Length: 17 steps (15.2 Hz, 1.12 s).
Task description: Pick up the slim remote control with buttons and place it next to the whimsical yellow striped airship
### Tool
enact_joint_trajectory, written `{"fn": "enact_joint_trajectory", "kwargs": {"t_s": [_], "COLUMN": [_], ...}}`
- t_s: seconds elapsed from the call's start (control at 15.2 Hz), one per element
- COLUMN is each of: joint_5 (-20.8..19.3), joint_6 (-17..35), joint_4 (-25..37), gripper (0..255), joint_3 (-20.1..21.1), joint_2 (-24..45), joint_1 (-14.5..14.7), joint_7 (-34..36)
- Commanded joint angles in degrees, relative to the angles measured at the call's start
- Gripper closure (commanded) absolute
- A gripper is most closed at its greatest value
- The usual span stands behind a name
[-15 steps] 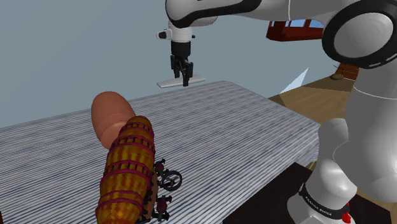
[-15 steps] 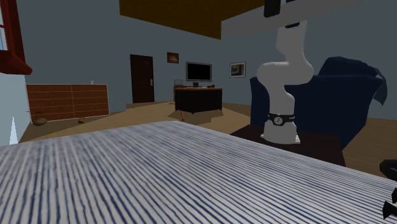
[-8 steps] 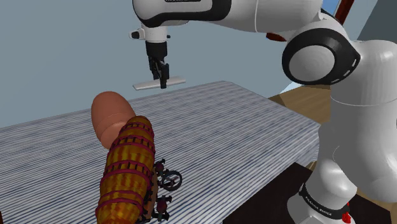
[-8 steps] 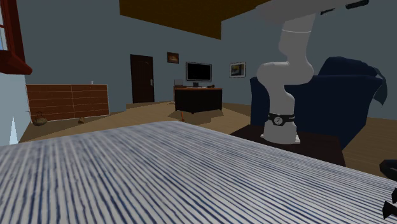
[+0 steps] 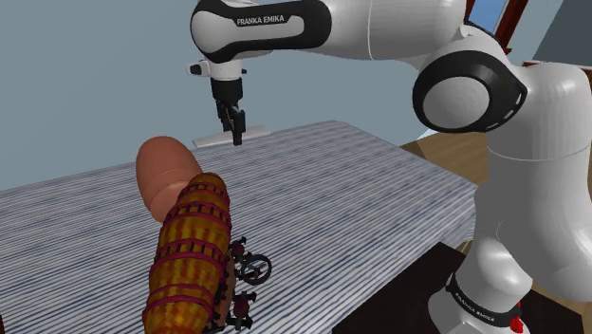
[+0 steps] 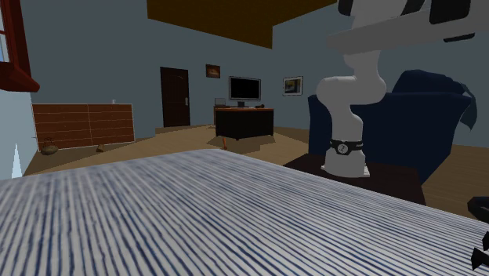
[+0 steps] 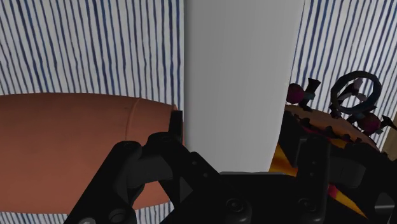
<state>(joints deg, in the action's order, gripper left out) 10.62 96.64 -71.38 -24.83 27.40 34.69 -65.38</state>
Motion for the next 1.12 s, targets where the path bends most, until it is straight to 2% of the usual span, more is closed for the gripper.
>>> {"fn": "enact_joint_trajectory", "kwargs": {"t_s": [0.0, 1.06], "joint_5": [0.0, 0.7], "joint_6": [1.6, 13.4], "joint_4": [-1.5, -12.6], "gripper": [255, 255], "joint_3": [0.0, 0.5], "joint_2": [0.0, 1.0], "joint_1": [0.2, 1.2], "joint_7": [-0.1, -0.8]}}
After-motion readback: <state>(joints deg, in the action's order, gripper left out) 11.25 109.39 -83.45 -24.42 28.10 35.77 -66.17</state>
